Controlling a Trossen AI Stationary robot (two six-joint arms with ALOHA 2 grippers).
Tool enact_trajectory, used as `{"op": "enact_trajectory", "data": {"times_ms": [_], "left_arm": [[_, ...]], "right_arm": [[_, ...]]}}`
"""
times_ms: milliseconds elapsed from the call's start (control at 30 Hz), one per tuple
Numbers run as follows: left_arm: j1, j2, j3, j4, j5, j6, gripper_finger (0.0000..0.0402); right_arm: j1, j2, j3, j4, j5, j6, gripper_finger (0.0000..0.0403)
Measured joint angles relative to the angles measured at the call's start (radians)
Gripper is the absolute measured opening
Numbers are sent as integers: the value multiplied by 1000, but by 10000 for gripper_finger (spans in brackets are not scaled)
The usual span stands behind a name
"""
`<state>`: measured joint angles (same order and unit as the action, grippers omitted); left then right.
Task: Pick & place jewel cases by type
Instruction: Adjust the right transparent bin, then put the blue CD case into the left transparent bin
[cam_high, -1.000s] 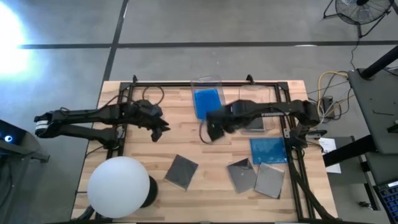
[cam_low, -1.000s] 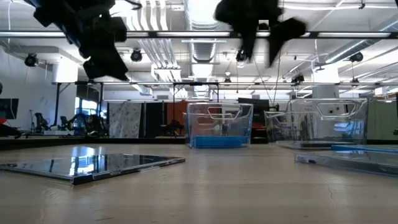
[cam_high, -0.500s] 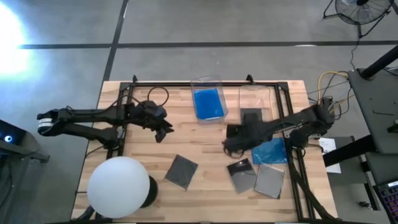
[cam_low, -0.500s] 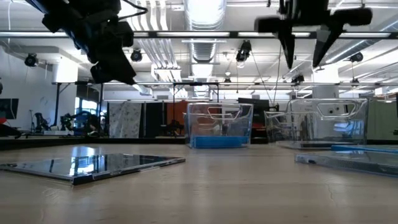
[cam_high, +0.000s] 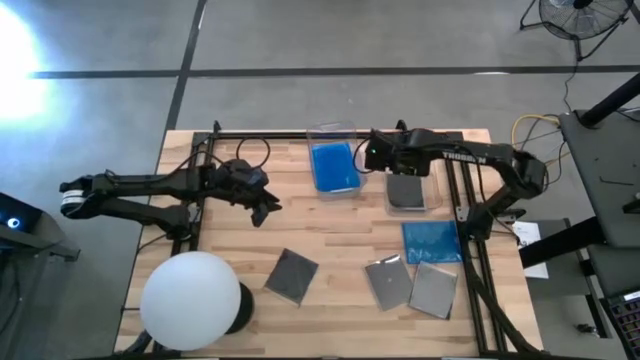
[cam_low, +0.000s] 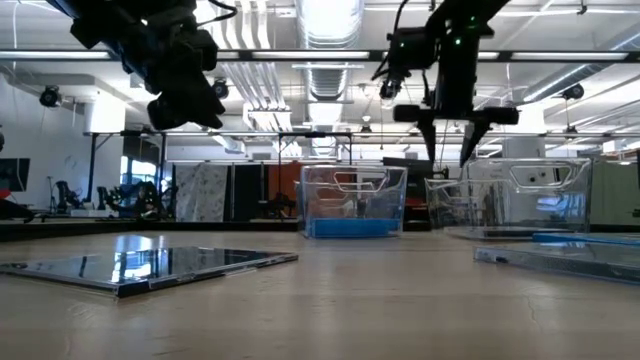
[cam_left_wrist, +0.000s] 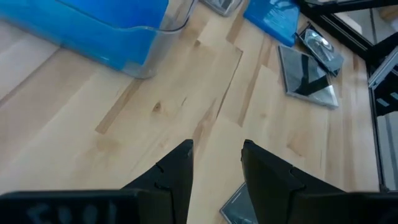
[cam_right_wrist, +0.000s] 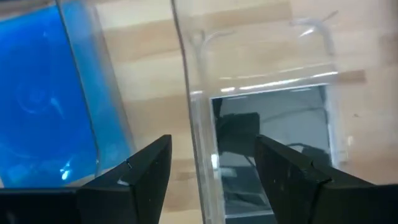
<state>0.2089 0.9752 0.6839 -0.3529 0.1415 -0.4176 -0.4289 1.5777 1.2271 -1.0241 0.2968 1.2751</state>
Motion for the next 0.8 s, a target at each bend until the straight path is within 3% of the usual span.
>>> {"op": "enact_trajectory", "data": {"times_ms": [333,567,800], "left_arm": [[0,0,0,0,-2,2,117],[0,0,0,0,-4,0,117],[0,0,0,-17,-4,-4,117]], "right_arm": [[-78,192,4,137,-89,-50,219],[-97,238,65,472,-81,-169,219],[-111,247,158,384,-33,-227,219]]}}
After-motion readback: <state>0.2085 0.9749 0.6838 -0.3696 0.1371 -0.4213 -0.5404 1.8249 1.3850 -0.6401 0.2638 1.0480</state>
